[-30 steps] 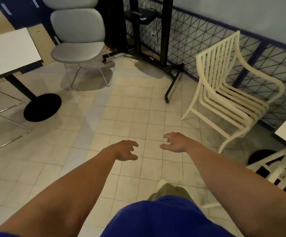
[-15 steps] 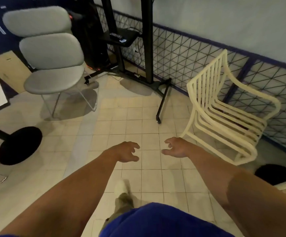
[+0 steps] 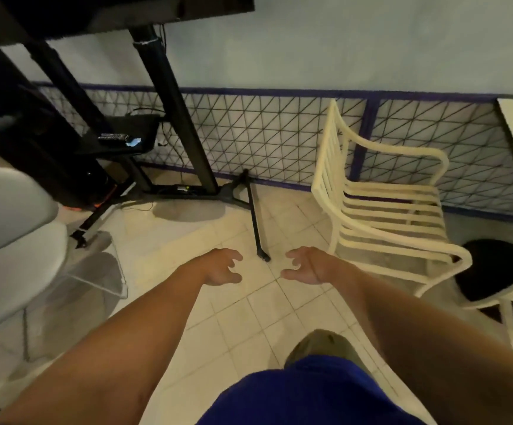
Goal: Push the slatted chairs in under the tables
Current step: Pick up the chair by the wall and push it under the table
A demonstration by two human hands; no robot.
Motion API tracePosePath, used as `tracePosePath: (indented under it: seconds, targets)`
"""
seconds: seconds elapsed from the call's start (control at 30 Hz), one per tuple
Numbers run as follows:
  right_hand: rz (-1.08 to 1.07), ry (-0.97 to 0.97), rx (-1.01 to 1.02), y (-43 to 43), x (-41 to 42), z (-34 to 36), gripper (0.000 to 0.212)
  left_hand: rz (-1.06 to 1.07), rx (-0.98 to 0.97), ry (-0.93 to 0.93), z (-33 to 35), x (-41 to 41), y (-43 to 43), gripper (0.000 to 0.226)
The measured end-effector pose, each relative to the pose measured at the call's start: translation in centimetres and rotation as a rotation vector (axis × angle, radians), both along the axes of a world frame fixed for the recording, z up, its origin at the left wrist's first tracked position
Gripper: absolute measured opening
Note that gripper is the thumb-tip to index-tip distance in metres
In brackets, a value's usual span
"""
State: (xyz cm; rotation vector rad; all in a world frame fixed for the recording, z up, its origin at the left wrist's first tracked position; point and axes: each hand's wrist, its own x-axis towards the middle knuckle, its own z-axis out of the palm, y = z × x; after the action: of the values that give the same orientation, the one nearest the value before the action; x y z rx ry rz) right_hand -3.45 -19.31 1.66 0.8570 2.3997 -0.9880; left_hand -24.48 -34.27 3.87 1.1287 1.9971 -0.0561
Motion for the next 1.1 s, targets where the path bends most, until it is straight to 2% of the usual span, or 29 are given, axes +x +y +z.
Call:
tracePosePath:
  seconds: [0.1,0.27,0.47,0.6,0.83,0.97,1.1]
  targets:
    - [-0.051,0.032,0.023,2.2,-2.3,0.7,0.072,-0.099,0.003,0.005,0.3,-3.1,4.4,0.065]
    - [-0.179,0.063,0.029,8.6,-6.6,0.4,0.077,-0.24,0.01,0.021,0.1,-6.9,13.9,0.063]
    - [-0.473,0.128,0.048,17.9,-9.9,0.1,0.078,-0.409,-0.014,0.066,0.8,-10.5,26.6,0.063]
    - [-0.581,0.122,0.084,23.9,-10.9,0.8,0.077,-0.494,0.024,0.132,2.5,-12.4,36.2,0.063]
    - [-0.748,0.117,0.054,29.8,-11.3,0.8,0.075,-0.676,0.019,0.196,4.4,-12.4,47.6,0.064]
    - [-0.848,0.173,0.033,32.6,-11.4,-0.4,0.072,-0.87,0.029,0.259,3.7,-10.4,53.8,0.06]
    - [-0.972,0.192,-0.018,35.2,-12.0,-3.1,0.075,-1.081,0.013,0.353,1.3,-8.8,60.5,0.07]
